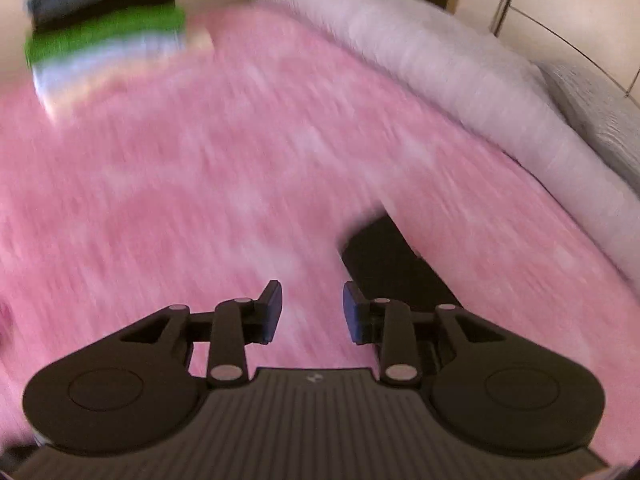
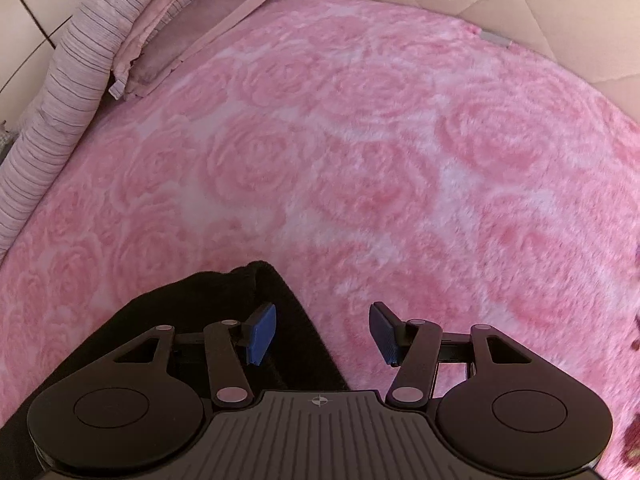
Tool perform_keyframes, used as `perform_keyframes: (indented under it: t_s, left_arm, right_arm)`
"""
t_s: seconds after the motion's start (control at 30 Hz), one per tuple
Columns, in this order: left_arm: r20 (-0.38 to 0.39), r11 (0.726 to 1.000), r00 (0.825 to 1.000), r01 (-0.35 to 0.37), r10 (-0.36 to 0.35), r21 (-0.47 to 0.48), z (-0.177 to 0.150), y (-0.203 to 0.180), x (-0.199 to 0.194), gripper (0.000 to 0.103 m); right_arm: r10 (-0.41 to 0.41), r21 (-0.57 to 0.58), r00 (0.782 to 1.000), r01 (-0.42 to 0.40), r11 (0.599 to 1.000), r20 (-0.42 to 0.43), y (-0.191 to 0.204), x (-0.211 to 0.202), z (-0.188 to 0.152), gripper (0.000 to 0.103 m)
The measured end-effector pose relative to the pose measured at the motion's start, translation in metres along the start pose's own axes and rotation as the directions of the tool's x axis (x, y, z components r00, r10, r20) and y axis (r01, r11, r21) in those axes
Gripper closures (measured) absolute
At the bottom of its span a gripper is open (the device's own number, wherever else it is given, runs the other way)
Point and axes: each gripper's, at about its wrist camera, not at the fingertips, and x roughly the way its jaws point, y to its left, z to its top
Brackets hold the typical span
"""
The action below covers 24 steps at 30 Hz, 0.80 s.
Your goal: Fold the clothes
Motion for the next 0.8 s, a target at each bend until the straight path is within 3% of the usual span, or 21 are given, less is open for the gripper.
perform_keyframes:
  t_s: [0.23, 0.4, 0.43, 0.47, 0.5, 0.53, 0.6, 0.67, 0.7, 0.8]
  left_arm:
    - [-0.123, 0.986, 0.978, 0.165, -0.167, -0.024, -0.062, -0.029, -0.013, 0.075]
    - [-0.162, 0.982, 0.968, 0.189, -0.191, -0.026, -0.077, -0.042, -0.009, 0.075]
    - [-0.161, 0.981, 0.968, 0.192, -0.193, -0.024, -0.077, -0.044, -0.011, 0.075]
    - [-0.156, 0.981, 0.968, 0.194, -0.195, -0.019, -0.076, -0.044, -0.013, 0.075]
    - [-0.148, 0.980, 0.969, 0.197, -0.197, -0.012, -0.073, -0.044, -0.016, 0.075]
    - [-0.138, 0.980, 0.971, 0.197, -0.196, -0.006, -0.070, -0.044, -0.020, 0.075]
    - [-0.119, 0.983, 0.976, 0.186, -0.185, 0.003, -0.065, -0.039, -0.024, 0.075]
    - [-0.123, 0.985, 0.978, 0.170, -0.170, -0.008, -0.062, -0.030, -0.022, 0.075]
    - [-0.128, 0.987, 0.978, 0.162, -0.162, -0.015, -0.060, -0.025, -0.021, 0.074]
    - [-0.141, 0.988, 0.978, 0.151, -0.155, -0.036, -0.057, -0.010, -0.013, 0.074]
  right_arm:
    - [0.165, 0.050, 0.986, -0.167, 0.985, 0.041, -0.009, -0.010, 0.004, 0.047]
    - [0.179, 0.007, 0.983, -0.179, 0.984, -0.046, 0.000, 0.020, 0.004, 0.047]
    - [0.194, -0.017, 0.979, -0.195, 0.981, -0.061, 0.003, 0.025, 0.003, 0.063]
    - [0.208, -0.058, 0.977, -0.211, 0.976, -0.053, 0.008, 0.028, 0.003, 0.094]
    - [0.187, -0.100, 0.982, -0.188, 0.977, -0.022, 0.012, 0.027, 0.003, 0.100]
    - [0.160, -0.126, 0.987, -0.154, 0.980, 0.032, 0.015, 0.023, 0.004, 0.100]
    - [0.125, -0.054, 0.987, -0.121, 0.991, 0.096, 0.006, 0.022, 0.007, 0.100]
    - [0.073, 0.058, 0.995, -0.077, 0.995, 0.071, -0.004, 0.036, 0.005, 0.097]
    - [0.050, 0.072, 0.997, -0.054, 0.996, 0.054, -0.002, 0.040, 0.004, 0.092]
    - [-0.013, 0.079, 0.999, 0.010, 0.997, 0.038, 0.007, 0.041, 0.002, 0.062]
